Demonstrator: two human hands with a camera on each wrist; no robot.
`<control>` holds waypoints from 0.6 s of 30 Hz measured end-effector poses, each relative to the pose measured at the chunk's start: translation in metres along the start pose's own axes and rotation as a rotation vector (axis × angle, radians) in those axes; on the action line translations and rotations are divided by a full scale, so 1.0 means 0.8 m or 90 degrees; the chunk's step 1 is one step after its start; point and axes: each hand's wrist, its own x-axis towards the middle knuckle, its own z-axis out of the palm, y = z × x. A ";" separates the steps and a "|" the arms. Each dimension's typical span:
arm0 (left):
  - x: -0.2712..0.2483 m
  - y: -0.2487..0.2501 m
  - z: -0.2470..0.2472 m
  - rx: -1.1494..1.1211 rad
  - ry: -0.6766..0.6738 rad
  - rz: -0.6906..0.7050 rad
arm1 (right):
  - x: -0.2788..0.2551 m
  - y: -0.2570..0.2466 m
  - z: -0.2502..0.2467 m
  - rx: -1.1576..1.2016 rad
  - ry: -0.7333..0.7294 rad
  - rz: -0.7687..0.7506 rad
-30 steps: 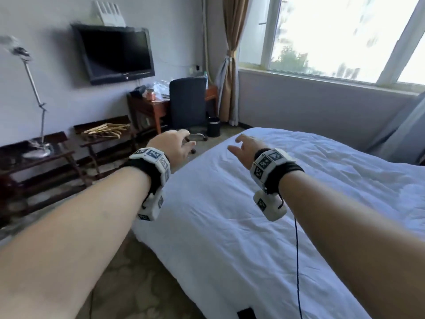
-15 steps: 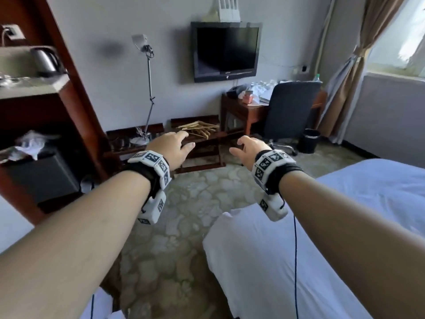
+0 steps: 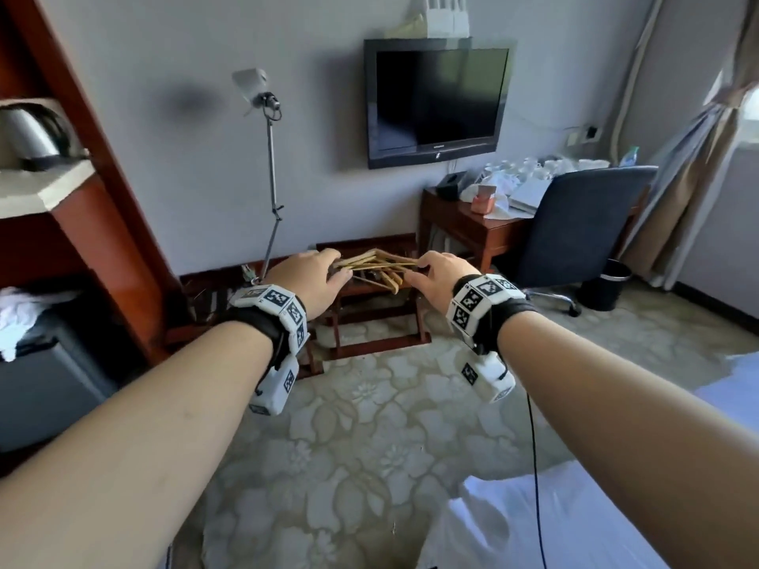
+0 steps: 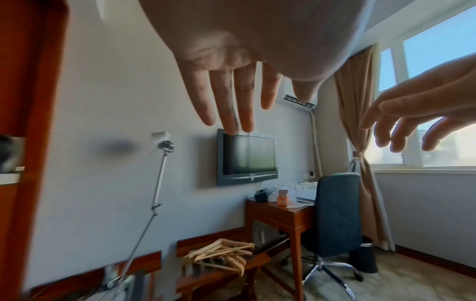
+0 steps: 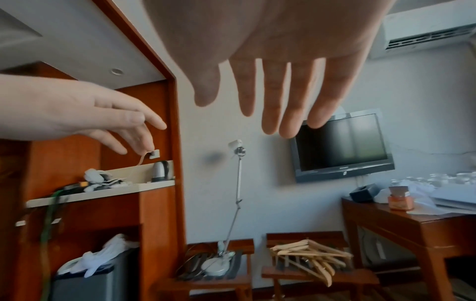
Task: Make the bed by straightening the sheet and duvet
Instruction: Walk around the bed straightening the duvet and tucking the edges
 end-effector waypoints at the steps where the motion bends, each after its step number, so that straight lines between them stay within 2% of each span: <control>1: 0.040 -0.003 0.013 -0.003 0.000 0.020 | 0.032 0.011 0.002 0.000 0.016 0.018; 5: 0.201 0.017 0.054 -0.029 -0.017 0.141 | 0.128 0.063 -0.001 0.010 0.062 0.138; 7: 0.274 0.052 0.075 -0.056 -0.040 0.203 | 0.157 0.100 -0.010 0.001 0.064 0.206; 14: 0.460 0.222 0.167 -0.165 -0.100 0.418 | 0.230 0.267 -0.064 -0.003 0.131 0.450; 18: 0.561 0.329 0.204 -0.163 -0.101 0.513 | 0.274 0.379 -0.090 -0.029 0.179 0.521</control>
